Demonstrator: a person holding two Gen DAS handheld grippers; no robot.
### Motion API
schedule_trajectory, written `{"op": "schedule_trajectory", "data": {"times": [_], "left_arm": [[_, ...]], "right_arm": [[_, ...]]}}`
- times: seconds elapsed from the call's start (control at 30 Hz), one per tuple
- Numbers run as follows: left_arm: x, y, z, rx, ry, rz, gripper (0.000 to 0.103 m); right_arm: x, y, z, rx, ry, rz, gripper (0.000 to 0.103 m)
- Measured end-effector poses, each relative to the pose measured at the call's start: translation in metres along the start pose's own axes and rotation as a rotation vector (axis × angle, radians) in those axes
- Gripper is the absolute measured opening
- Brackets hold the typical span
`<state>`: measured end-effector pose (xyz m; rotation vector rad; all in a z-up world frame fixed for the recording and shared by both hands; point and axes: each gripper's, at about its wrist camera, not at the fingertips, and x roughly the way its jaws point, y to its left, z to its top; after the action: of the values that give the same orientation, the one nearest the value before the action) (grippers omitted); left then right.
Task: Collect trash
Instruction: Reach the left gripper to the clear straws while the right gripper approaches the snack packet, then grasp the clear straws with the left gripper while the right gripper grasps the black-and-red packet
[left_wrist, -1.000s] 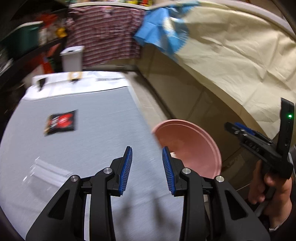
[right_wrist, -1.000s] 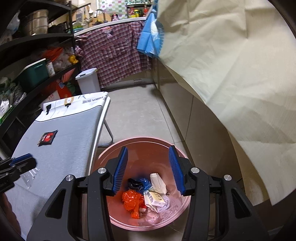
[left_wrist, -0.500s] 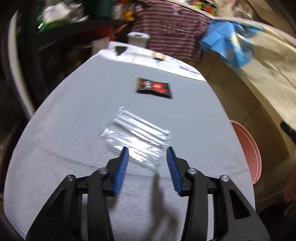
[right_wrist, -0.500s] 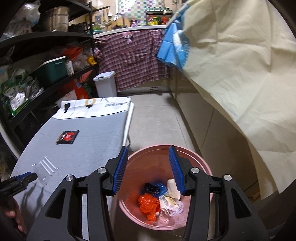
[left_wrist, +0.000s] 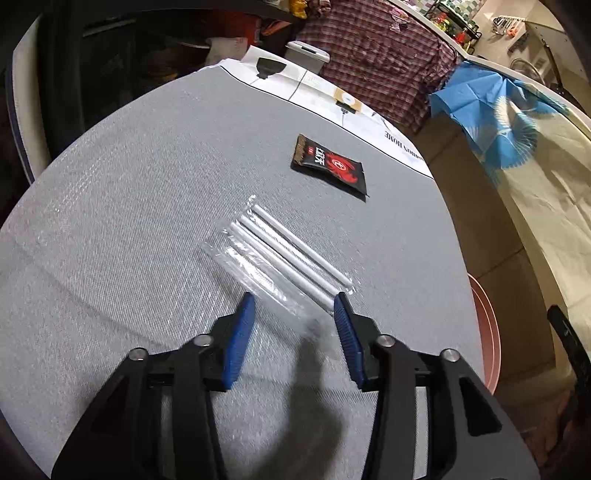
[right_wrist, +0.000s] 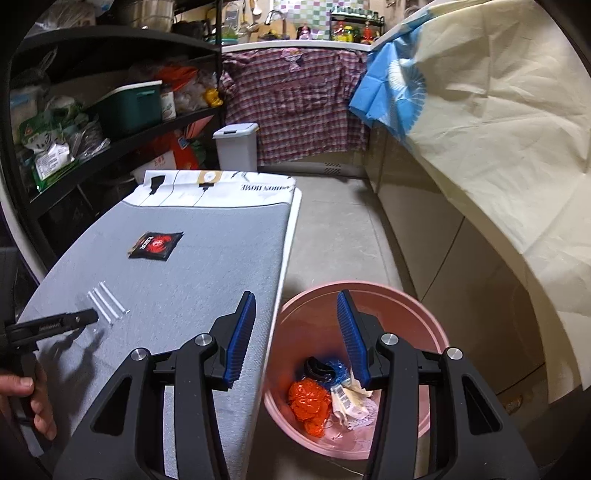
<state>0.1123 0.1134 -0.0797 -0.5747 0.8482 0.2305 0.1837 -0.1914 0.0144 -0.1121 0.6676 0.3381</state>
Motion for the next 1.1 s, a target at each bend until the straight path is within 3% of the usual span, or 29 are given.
{"op": "schedule_trajectory", "data": {"times": [0.07, 0.17, 0.27, 0.4, 0.57, 0.7, 0.87, 1.1], "left_arm": [[0.001, 0.001, 0.004, 0.005, -0.004, 0.026, 0.018], [-0.002, 0.004, 0.01, 0.011, -0.032, 0.047, 0.007], [-0.008, 0.006, 0.017, 0.015, -0.062, 0.052, 0.003], [-0.014, 0.013, 0.025, -0.001, -0.094, 0.073, 0.001], [-0.017, 0.03, 0.031, -0.061, -0.092, 0.089, 0.001], [-0.016, 0.038, 0.033, -0.09, -0.086, 0.082, 0.001], [-0.015, 0.046, 0.035, -0.12, -0.075, 0.065, 0.001], [-0.013, 0.055, 0.038, -0.15, -0.066, 0.059, 0.001]], "right_arm": [[0.004, 0.004, 0.001, 0.004, 0.009, 0.018, 0.047], [0.011, 0.013, 0.006, 0.022, 0.017, 0.055, 0.047], [0.019, 0.027, 0.011, 0.025, 0.018, 0.089, 0.047], [0.037, 0.054, 0.016, 0.027, 0.033, 0.141, 0.045], [0.069, 0.101, 0.022, 0.006, 0.056, 0.215, 0.026], [0.1, 0.147, 0.026, -0.066, 0.073, 0.257, 0.025], [0.139, 0.193, 0.03, -0.248, 0.11, 0.234, 0.026], [0.172, 0.227, 0.031, -0.467, 0.131, 0.182, 0.026]]}}
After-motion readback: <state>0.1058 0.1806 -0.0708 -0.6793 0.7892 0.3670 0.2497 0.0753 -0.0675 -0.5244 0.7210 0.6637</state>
